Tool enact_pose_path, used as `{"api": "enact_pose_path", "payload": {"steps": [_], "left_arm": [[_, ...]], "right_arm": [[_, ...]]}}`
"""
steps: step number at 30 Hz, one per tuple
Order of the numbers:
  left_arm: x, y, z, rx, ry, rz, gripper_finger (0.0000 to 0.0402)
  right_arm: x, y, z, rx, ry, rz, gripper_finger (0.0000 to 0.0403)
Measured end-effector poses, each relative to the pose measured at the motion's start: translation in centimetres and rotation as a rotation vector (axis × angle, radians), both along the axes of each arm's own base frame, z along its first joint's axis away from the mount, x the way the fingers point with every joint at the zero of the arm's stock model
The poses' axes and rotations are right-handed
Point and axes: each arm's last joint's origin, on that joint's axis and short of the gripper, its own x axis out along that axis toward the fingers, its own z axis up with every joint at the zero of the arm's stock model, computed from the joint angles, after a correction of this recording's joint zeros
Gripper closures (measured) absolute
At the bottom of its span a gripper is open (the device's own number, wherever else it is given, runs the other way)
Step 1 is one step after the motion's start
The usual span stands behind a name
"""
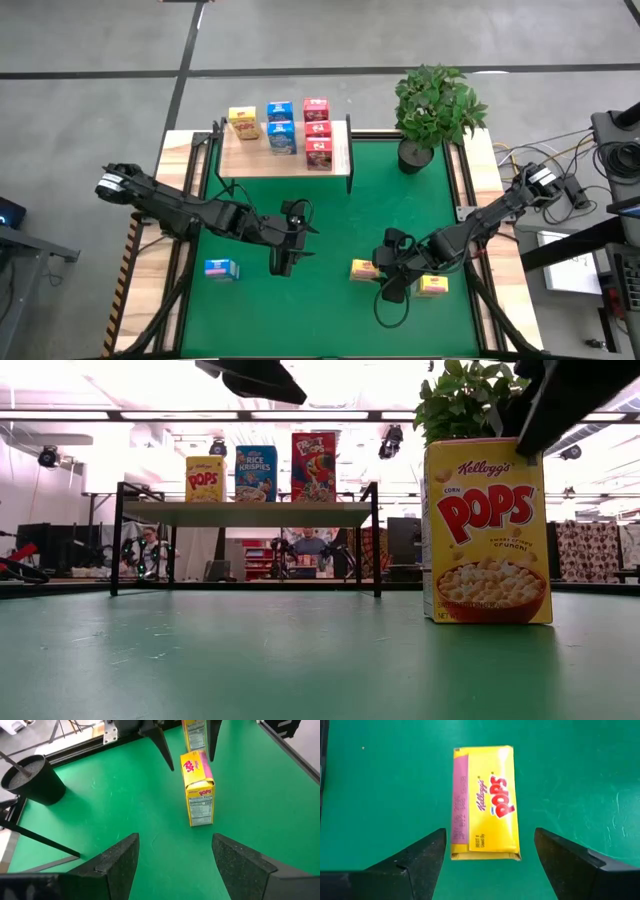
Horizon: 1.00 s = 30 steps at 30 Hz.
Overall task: Stack cereal on shelf
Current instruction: Put the center yellow cereal on the shelf
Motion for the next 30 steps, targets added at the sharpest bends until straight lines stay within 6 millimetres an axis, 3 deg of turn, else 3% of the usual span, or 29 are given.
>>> {"api": "enact_pose_path", "payload": {"steps": [15,22,30], "left_arm": [[0.4,-0.1,0.2,-0.017,-0.069,-0.002,0.0168],[0.9,-0.3,0.2,-0.035,-0.111,-0.013,0.0168],[3.0,-1.2,-0.9,-0.096,-0.214,-0.113,0.0168]], "right_arm": [[0.2,0.1,-0.2,-0.002,-0.032,0.007,0.0214],[0.9,0.2,0.4,-0.035,-0.147,0.013,0.0227],[1.7,-1.2,0.6,-0.104,-0.174,-0.024,0.0227]]}}
